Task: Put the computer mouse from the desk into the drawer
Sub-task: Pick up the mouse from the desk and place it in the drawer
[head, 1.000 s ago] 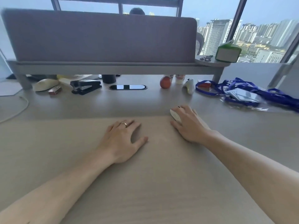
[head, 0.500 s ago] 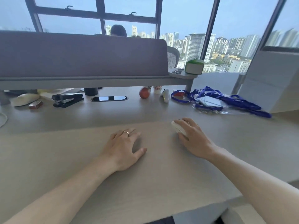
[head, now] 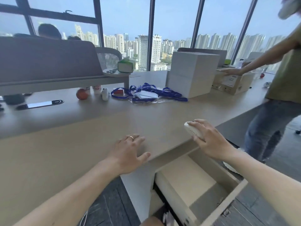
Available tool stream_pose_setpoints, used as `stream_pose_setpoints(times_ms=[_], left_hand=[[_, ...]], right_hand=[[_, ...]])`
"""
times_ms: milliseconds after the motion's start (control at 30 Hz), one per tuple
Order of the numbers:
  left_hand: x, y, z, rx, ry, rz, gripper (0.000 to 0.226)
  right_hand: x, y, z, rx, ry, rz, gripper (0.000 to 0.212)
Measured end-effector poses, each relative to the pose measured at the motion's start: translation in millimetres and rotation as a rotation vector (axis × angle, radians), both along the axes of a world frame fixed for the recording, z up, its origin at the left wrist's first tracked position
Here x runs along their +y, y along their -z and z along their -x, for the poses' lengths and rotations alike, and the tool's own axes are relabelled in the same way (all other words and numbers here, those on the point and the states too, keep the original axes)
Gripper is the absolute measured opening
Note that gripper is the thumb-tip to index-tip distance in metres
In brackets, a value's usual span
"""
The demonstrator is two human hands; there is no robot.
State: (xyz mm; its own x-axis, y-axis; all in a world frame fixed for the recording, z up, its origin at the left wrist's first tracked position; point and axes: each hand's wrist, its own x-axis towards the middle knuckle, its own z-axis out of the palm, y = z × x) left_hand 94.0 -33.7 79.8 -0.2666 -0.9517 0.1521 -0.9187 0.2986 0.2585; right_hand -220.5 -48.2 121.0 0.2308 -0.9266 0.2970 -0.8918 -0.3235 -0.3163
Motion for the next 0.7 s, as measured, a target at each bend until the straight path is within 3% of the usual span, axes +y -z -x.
stream_pose_setpoints(times_ms=[367, 533, 700], left_hand=[[45.6, 36.3, 98.7, -0.04, 0.291, 0.187, 0.07], [46.9, 62.8, 115.6, -0.005, 0.281, 0.024, 0.075], [29.1, 84.5, 119.5, -0.032, 0.178, -0.04, 0.096]], right_hand=[[62.7, 41.1, 69.5, -0.058, 0.131, -0.061, 0.05], [71.6, 67.1, 74.1, -0.083, 0.164, -0.105, 0.05], [65.7, 94.5, 75.5, -0.147, 0.175, -0.164, 0.053]])
